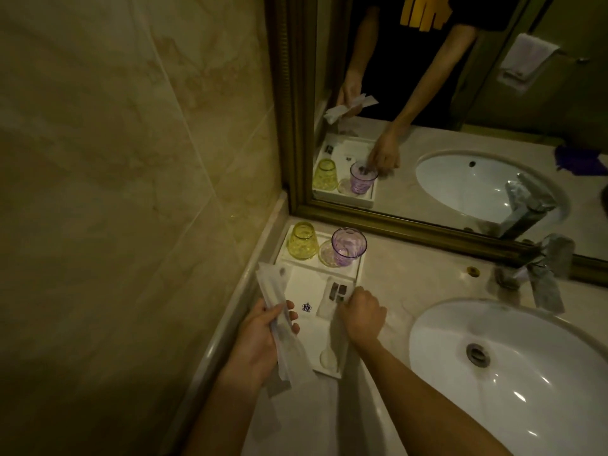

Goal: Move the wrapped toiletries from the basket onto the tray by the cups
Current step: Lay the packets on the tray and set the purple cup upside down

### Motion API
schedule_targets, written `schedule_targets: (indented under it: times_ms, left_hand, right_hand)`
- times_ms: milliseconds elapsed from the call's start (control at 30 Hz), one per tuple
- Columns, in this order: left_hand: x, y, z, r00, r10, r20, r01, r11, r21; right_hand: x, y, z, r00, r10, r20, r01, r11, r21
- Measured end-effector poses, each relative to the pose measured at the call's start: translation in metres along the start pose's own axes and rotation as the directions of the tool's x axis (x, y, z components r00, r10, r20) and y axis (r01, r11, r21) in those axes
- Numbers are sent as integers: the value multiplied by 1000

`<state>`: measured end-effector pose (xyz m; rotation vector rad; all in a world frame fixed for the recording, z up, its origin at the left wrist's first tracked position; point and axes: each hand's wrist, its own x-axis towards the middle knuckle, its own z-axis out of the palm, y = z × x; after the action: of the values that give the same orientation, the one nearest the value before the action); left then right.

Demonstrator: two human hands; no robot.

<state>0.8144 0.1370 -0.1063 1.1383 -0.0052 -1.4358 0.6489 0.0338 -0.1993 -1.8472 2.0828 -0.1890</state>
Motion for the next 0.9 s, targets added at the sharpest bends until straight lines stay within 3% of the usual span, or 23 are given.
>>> schedule_targets:
  times_ms: [100, 167, 267, 333, 467, 633, 833, 900]
  left_hand:
    - [0, -2, 5, 1000, -4, 8, 4, 1000, 29]
    - [-1, -5, 10, 1000, -10, 16, 9, 999, 52]
    - [0, -8, 20, 999, -18, 45, 15, 998, 55]
    - [1, -13, 28, 997, -34, 64, 29, 997, 71]
    - [-1, -24, 45, 991, -43, 123, 29, 993, 119]
    - [-6, -34, 51, 988, -69, 138, 45, 984, 173]
    - [-12, -30, 31, 988, -110, 108, 96, 987, 128]
    - [-17, -26, 23, 983, -133, 127, 123, 989, 84]
  right_hand:
    - [1, 2, -6, 997, -74, -14, 74, 997, 7]
    - [-1, 0, -18, 994, -95, -51, 105, 969, 224]
    - [-11, -14, -46, 989, -140, -51, 142, 787, 600]
    - [-19, -23, -67, 976, -218, 28, 133, 688, 713]
    - [-27, -34, -98, 927, -340, 162, 151, 730, 667]
    - [-27, -29, -100, 903, -353, 245, 134, 773, 620]
    - [-21, -32, -89, 944, -286, 165, 122, 765, 632]
    - [-13, -36, -86, 963, -226, 145, 58, 702, 710]
